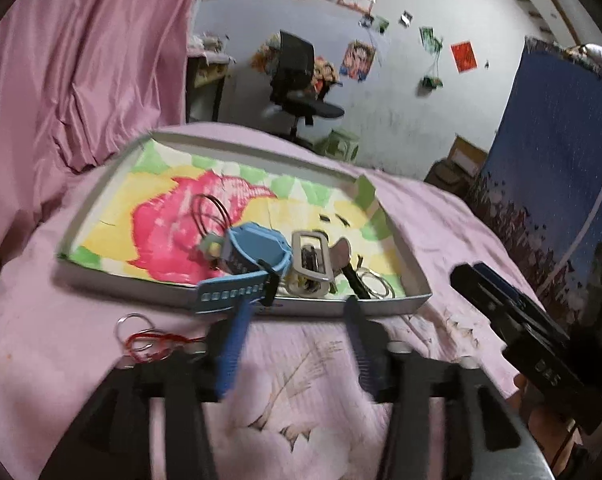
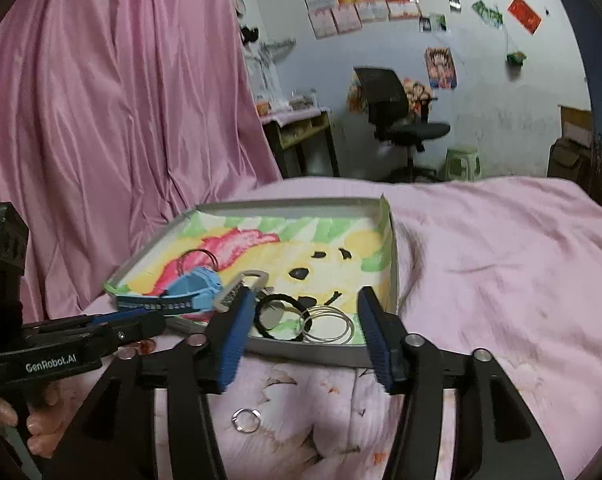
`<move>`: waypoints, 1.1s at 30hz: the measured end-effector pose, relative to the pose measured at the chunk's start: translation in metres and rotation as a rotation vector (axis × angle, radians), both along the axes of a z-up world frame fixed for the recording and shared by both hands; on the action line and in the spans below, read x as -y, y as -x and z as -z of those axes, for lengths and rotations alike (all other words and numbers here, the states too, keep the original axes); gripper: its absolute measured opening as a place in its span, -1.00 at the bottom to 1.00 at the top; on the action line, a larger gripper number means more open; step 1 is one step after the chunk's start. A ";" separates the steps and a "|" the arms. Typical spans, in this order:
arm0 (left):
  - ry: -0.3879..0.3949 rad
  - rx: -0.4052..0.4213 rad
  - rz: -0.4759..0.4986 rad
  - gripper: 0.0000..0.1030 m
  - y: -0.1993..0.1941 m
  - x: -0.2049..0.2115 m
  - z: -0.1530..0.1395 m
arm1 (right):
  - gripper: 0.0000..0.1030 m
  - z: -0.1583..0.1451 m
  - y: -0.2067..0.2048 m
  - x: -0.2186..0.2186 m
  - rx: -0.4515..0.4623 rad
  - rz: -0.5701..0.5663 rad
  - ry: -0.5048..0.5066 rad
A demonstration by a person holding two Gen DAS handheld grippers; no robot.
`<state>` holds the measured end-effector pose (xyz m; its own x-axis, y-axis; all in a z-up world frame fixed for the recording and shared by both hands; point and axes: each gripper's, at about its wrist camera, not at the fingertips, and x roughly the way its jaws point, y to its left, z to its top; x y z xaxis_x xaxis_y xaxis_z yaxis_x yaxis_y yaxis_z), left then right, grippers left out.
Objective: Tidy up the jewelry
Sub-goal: 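Move the left gripper to the white hair clip while the right gripper reaches the small silver ring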
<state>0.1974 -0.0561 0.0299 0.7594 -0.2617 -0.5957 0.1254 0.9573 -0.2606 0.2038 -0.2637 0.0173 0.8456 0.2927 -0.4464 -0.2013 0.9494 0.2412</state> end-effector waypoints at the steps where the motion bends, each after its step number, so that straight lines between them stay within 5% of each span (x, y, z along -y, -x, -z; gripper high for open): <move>1: 0.006 0.025 -0.007 0.05 0.006 -0.003 -0.003 | 0.12 -0.002 0.006 0.000 0.012 0.002 -0.002; 4: 0.007 0.059 -0.016 0.09 0.017 -0.009 -0.009 | 0.26 -0.009 0.022 0.000 0.038 0.014 0.000; 16: -0.084 0.262 -0.079 0.78 0.073 -0.030 -0.021 | 0.95 -0.028 0.080 -0.011 0.175 0.056 0.004; 33: -0.180 0.256 -0.073 0.85 0.089 -0.060 0.004 | 0.96 -0.008 0.099 -0.039 0.156 0.035 0.095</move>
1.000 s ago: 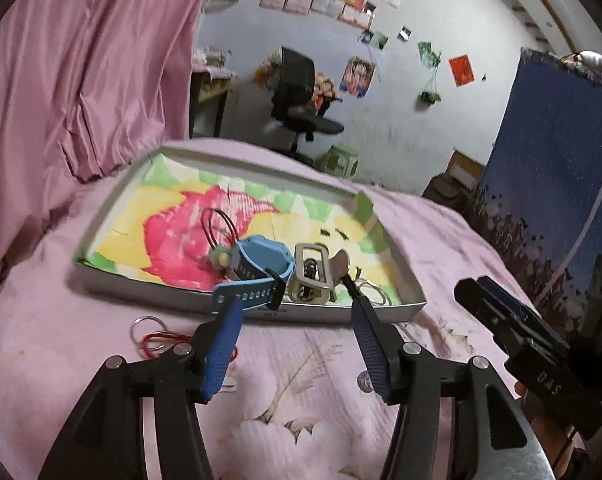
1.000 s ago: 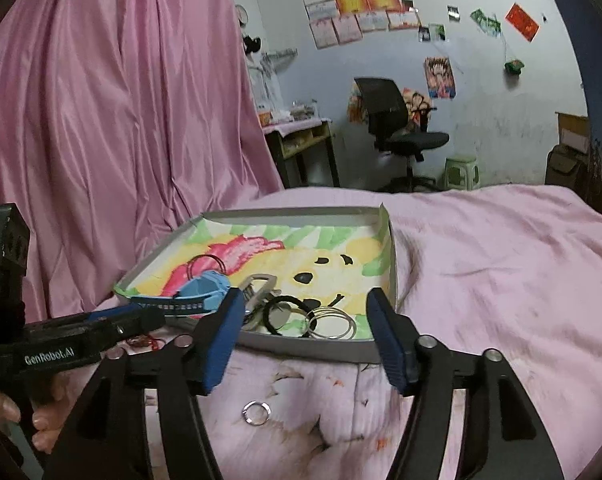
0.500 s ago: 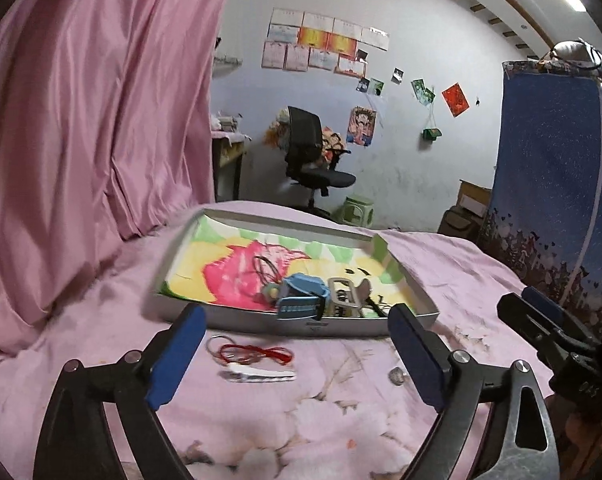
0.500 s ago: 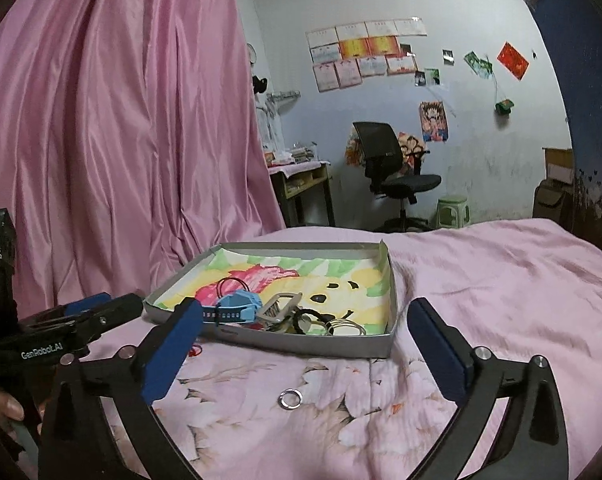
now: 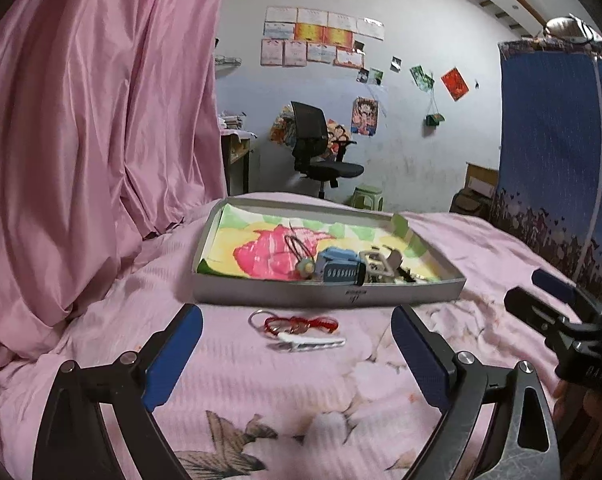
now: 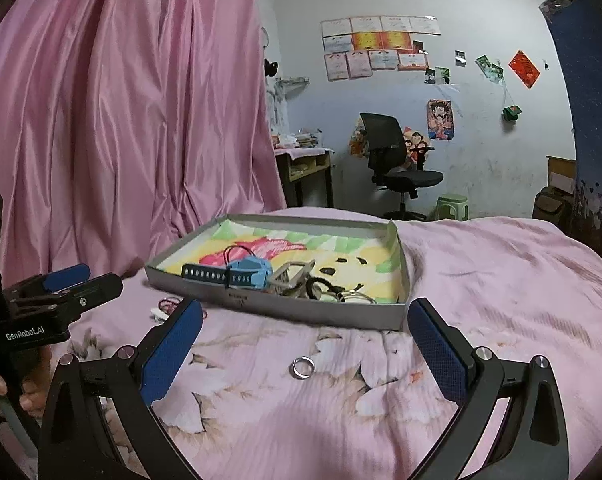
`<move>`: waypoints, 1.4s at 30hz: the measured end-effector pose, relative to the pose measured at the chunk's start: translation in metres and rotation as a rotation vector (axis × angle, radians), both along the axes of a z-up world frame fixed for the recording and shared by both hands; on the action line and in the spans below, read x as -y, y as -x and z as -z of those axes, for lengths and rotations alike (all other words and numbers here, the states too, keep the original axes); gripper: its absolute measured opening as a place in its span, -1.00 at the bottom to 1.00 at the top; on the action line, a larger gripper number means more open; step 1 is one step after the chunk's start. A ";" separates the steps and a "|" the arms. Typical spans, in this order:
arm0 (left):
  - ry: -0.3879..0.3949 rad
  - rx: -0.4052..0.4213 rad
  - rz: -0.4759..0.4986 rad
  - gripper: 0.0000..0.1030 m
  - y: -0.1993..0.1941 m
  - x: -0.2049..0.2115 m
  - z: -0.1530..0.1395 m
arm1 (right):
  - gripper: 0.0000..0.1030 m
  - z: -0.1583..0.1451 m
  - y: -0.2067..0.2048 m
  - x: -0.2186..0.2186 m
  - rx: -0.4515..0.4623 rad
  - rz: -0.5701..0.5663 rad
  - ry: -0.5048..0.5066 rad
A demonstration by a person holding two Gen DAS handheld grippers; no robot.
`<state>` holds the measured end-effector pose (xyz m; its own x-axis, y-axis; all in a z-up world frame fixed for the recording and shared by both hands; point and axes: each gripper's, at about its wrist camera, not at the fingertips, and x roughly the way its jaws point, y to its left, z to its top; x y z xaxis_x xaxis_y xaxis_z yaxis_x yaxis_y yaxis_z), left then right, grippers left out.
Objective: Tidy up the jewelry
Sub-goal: 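Move the left gripper to the white hair clip while the right gripper reaches the small silver ring, then grasp the white hair clip with the left gripper while the right gripper grasps the small silver ring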
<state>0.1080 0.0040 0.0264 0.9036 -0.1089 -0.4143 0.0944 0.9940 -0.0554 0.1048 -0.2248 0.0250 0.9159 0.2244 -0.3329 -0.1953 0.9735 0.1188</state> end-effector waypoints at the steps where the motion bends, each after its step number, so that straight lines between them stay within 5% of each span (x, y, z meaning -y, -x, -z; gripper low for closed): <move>1: -0.004 -0.007 0.002 0.85 -0.001 0.002 0.001 | 0.96 0.001 0.000 0.000 -0.002 -0.001 0.002; 16: 0.015 -0.183 0.068 0.85 -0.038 -0.005 0.021 | 0.95 0.026 -0.025 -0.002 -0.160 -0.033 0.006; 18: 0.025 -0.208 0.078 0.85 -0.044 -0.007 0.024 | 0.88 0.031 -0.031 -0.001 -0.194 -0.043 -0.003; 20: 0.034 -0.226 0.088 0.85 -0.048 -0.008 0.026 | 0.59 0.036 -0.038 -0.002 -0.228 -0.054 -0.011; 28: 0.072 -0.304 0.152 0.42 -0.070 -0.009 0.036 | 0.04 0.056 -0.064 -0.009 -0.346 -0.102 -0.024; 38: 0.076 -0.362 0.254 0.27 -0.088 -0.002 0.042 | -0.13 0.072 -0.084 -0.015 -0.426 -0.174 -0.063; 42: 0.075 -0.368 0.285 -0.07 -0.087 0.002 0.043 | -0.14 0.077 -0.088 -0.014 -0.455 -0.192 -0.087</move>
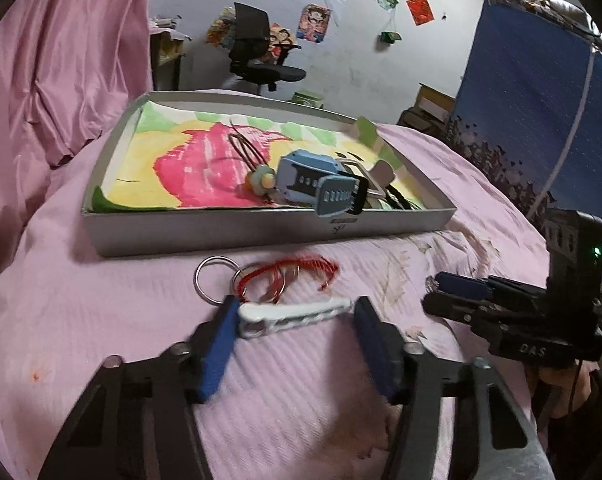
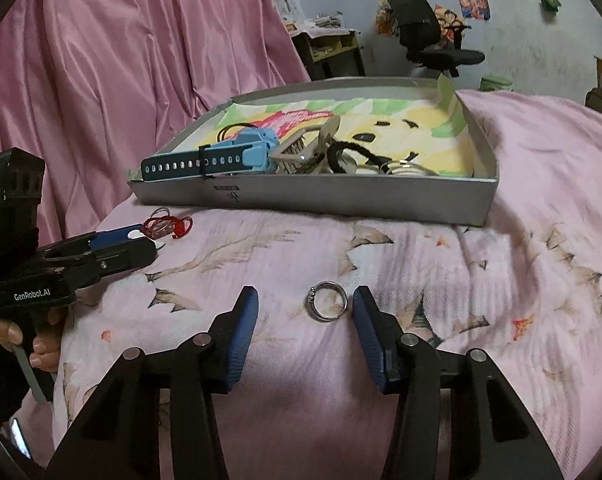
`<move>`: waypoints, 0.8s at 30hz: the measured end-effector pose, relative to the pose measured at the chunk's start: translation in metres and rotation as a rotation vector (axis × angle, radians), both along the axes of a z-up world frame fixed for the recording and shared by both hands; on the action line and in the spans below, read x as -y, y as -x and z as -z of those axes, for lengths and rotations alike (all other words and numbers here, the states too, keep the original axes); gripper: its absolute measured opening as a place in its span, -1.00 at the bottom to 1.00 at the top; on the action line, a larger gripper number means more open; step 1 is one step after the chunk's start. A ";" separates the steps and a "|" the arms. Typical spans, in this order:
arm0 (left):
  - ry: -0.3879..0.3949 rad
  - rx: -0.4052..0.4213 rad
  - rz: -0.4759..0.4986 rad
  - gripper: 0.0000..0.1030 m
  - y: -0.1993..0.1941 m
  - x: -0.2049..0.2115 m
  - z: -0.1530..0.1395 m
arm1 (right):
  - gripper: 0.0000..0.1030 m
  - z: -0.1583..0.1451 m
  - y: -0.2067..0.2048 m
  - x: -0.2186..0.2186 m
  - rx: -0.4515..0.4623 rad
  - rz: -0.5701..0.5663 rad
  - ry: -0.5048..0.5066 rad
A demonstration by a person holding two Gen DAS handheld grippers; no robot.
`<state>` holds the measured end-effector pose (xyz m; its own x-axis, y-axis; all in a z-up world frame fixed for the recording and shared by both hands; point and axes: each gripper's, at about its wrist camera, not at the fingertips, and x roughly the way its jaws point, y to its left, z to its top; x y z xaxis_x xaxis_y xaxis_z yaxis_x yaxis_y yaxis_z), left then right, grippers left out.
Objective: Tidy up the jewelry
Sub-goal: 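Grasp the white hair clip with the left gripper while the right gripper grasps the small silver ring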
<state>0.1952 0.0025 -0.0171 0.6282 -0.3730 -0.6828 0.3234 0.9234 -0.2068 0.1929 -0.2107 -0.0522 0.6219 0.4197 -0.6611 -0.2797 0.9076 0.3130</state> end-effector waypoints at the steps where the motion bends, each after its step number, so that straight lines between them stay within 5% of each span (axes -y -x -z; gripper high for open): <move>1: 0.002 0.001 0.004 -0.11 0.001 0.001 0.000 | -0.20 0.001 -0.001 0.001 -0.003 -0.002 -0.003; 8: 0.007 0.018 0.041 -0.52 0.008 0.005 -0.002 | -0.48 0.004 -0.003 -0.001 -0.008 -0.017 -0.009; 19: -0.041 0.003 0.070 -0.53 0.000 0.021 -0.002 | -0.51 0.006 -0.004 -0.004 -0.011 -0.018 -0.006; 24: -0.064 -0.002 0.058 -0.71 -0.001 0.025 0.000 | -0.63 0.007 -0.004 -0.005 -0.011 -0.018 -0.003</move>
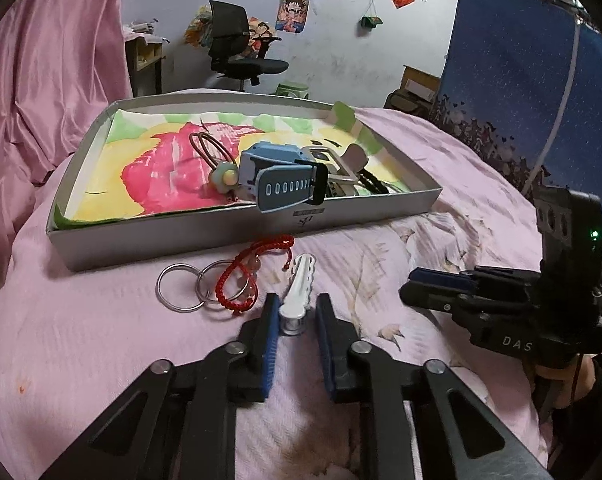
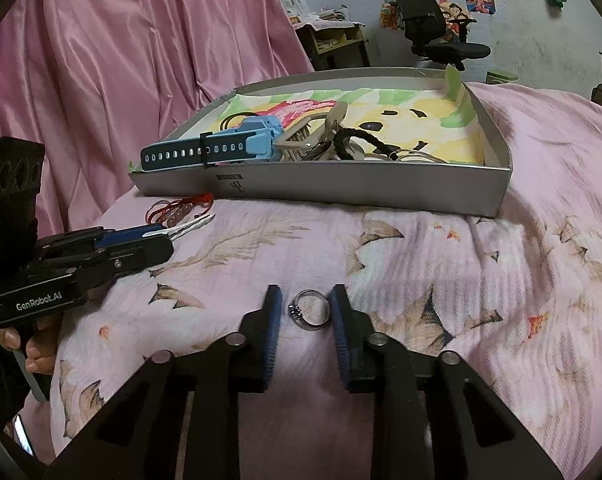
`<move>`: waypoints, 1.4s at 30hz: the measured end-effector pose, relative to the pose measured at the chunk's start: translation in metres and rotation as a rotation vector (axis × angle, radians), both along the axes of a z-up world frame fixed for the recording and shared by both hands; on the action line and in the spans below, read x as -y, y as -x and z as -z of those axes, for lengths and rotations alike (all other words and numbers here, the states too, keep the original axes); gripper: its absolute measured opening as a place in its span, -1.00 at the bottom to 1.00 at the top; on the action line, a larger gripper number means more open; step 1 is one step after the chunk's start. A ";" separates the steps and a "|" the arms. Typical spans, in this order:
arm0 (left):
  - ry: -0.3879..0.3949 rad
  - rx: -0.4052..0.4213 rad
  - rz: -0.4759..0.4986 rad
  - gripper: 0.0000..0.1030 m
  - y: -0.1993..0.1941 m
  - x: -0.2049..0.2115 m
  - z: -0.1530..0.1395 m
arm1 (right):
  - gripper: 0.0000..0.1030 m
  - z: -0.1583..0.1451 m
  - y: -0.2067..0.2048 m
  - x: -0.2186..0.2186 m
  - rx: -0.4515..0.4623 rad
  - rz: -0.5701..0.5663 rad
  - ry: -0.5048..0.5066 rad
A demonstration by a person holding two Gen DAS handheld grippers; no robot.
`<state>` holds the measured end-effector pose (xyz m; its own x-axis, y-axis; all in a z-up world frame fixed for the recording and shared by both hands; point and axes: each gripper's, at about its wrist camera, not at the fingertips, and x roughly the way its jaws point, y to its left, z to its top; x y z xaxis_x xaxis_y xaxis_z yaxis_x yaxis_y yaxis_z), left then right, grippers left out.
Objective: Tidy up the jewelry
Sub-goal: 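Grasp the white hair clip with the left gripper while the right gripper grasps the small silver ring, then lower the clip into the tray with the left gripper while the right gripper releases the ring there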
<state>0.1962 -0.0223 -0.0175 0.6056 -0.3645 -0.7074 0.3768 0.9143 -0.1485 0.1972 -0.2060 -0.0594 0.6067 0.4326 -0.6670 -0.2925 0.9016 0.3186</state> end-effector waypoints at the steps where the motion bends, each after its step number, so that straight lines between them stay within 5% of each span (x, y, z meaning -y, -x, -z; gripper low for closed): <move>1: -0.002 0.001 0.000 -0.71 0.001 0.000 0.000 | -0.63 0.001 0.000 -0.001 0.000 0.000 0.001; 8: 0.016 0.034 -0.027 -0.71 0.014 0.001 -0.005 | -0.63 0.002 0.003 -0.001 0.007 0.002 0.007; 19: 0.025 0.217 -0.105 -0.72 0.044 0.003 -0.033 | -0.64 -0.027 0.027 0.002 0.170 -0.003 -0.003; 27: 0.068 0.303 -0.217 -0.72 0.028 -0.005 -0.056 | -0.64 -0.056 0.009 -0.003 0.254 -0.006 0.003; 42: 0.186 0.089 -0.342 -0.71 -0.053 -0.035 -0.035 | -0.64 -0.056 -0.056 -0.026 0.239 0.033 0.016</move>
<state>0.2493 0.0123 0.0172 0.7703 -0.2479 -0.5875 0.0742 0.9500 -0.3034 0.2531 -0.1799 -0.0037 0.7618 0.4001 -0.5096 -0.3281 0.9165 0.2291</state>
